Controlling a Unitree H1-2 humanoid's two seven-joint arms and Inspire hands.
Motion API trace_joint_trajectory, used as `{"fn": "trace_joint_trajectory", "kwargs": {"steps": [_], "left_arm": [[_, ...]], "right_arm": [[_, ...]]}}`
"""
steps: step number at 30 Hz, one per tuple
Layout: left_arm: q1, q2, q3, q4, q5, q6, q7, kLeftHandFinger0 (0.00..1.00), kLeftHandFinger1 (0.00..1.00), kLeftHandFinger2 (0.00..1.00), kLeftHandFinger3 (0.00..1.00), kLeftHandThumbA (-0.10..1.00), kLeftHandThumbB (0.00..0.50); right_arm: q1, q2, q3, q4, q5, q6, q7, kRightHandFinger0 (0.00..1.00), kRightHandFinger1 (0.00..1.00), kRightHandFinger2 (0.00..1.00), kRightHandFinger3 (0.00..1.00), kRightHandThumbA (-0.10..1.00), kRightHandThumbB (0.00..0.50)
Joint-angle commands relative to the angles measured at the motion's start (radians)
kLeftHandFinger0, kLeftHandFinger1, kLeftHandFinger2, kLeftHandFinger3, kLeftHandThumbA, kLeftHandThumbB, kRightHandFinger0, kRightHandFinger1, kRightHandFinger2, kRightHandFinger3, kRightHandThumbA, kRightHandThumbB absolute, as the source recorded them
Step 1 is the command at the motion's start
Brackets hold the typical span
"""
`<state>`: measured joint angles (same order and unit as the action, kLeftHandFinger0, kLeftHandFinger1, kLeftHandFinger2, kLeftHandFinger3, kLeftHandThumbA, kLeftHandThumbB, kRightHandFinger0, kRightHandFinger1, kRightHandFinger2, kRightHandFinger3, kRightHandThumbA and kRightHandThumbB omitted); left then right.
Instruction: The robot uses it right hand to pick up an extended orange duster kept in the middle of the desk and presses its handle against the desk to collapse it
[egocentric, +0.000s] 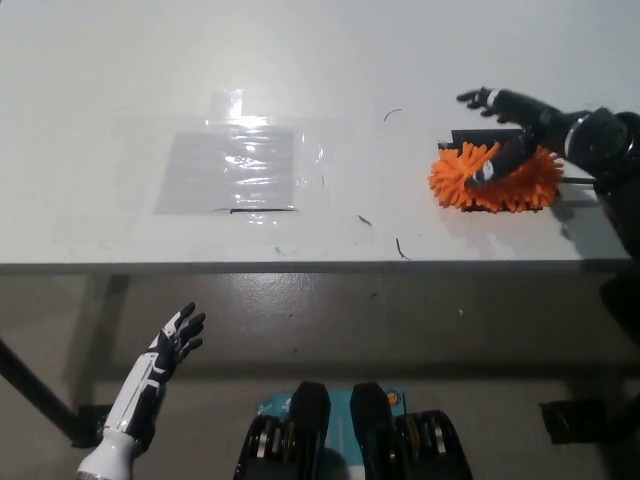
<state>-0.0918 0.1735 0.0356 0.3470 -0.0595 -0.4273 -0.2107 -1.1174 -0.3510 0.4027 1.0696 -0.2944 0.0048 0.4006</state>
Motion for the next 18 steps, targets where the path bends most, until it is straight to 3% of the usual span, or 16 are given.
{"fn": "trace_joint_trajectory", "kwargs": {"steps": [1, 9, 13, 18], "left_arm": [[-0.008, 0.004, 0.010, -0.023, -0.004, -0.043, -0.005, 1.00, 1.00, 1.00, 1.00, 1.00, 0.293], [-0.002, -0.003, 0.023, -0.026, -0.026, -0.043, -0.021, 1.00, 1.00, 1.00, 1.00, 1.00, 0.282], [-0.007, -0.003, 0.028, -0.026, -0.038, -0.043, -0.025, 1.00, 1.00, 1.00, 1.00, 1.00, 0.312], [-0.016, -0.001, 0.037, -0.022, -0.052, -0.043, -0.033, 1.00, 1.00, 1.00, 1.00, 1.00, 0.317]], "right_arm": [[-0.096, -0.006, 0.014, 0.029, -0.043, -0.072, -0.009, 1.00, 1.00, 1.00, 1.00, 1.00, 0.390], [-0.106, 0.023, 0.124, 0.093, -0.151, -0.106, -0.030, 1.00, 1.00, 1.00, 1.00, 1.00, 0.412], [-0.114, 0.030, 0.169, 0.135, -0.181, -0.090, -0.032, 1.00, 1.00, 1.00, 1.00, 1.00, 0.395], [-0.121, 0.047, 0.188, 0.209, -0.198, -0.110, -0.056, 1.00, 1.00, 1.00, 1.00, 1.00, 0.420]]}}
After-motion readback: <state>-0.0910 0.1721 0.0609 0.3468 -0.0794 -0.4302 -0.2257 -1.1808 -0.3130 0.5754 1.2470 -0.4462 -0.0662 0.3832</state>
